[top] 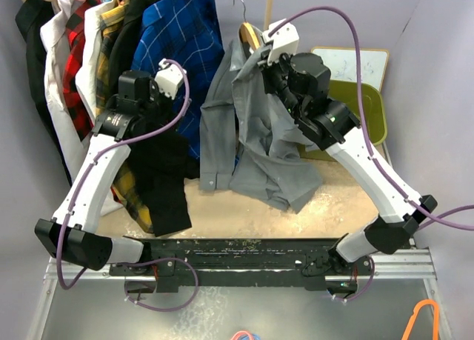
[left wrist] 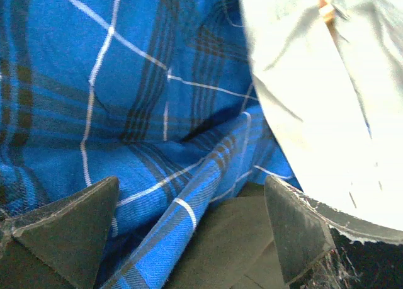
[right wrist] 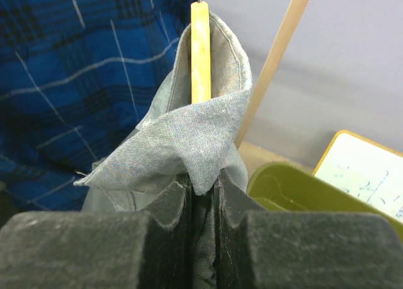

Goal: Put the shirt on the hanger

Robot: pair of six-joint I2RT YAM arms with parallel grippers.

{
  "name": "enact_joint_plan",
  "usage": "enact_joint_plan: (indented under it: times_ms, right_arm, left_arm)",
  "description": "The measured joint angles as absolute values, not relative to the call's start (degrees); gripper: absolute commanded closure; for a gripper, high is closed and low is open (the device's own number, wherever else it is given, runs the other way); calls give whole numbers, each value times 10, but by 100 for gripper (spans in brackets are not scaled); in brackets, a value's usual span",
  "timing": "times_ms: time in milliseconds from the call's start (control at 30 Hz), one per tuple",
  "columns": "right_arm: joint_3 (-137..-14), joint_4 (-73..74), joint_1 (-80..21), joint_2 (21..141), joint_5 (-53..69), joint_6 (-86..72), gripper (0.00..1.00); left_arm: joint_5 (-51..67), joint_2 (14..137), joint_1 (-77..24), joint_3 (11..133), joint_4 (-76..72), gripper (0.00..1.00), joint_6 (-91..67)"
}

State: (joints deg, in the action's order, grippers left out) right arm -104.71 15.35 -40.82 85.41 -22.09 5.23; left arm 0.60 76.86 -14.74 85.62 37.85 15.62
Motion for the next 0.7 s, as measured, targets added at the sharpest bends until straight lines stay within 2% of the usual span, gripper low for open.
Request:
enact_joint_plan:
  times_ms: [300,700]
  right_arm:
    - [-1140,96,-407,908,-254,66,100]
    - [-1251,81,-404,1018,-313,53,100]
  left_arm:
    - [86,767,-143,886,449,1,154]
    - [90,762,-127,886,453,1,127]
